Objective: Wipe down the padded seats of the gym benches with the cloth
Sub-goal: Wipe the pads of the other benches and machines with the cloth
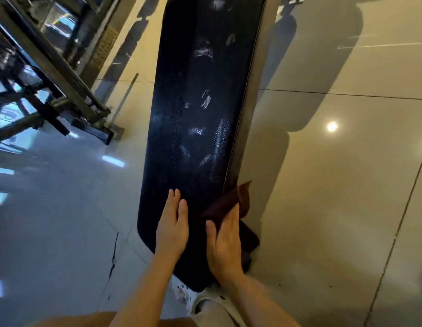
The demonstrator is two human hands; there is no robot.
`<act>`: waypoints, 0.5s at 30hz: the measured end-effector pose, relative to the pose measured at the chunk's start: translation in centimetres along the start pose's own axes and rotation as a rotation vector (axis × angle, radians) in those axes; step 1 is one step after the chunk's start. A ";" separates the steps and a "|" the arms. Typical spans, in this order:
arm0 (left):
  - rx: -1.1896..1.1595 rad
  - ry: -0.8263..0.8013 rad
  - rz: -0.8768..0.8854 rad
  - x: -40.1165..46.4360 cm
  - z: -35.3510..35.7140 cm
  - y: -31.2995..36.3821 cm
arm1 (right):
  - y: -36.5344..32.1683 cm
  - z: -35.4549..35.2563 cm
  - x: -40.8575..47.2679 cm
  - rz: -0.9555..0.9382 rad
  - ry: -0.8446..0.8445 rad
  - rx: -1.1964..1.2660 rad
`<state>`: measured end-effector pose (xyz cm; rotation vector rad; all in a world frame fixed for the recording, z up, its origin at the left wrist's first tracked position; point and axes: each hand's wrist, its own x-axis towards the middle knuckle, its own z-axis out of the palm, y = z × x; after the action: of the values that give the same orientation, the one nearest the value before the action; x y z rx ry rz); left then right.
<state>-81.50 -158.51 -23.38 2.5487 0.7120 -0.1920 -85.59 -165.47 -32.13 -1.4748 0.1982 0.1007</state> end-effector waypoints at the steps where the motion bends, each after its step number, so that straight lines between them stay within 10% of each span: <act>1: 0.001 0.013 -0.010 0.0 0.1 0.1 | 0.5 0.1 -0.7 0.048 -0.032 0.019; 15: -0.095 -0.056 -0.121 0.6 -0.8 0.6 | -6.2 -3.5 13.0 -0.202 0.232 -0.016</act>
<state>-80.67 -158.29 -22.55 2.4031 0.8337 -0.2628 -71.91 -170.19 -28.92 -1.5130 0.2344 -0.2337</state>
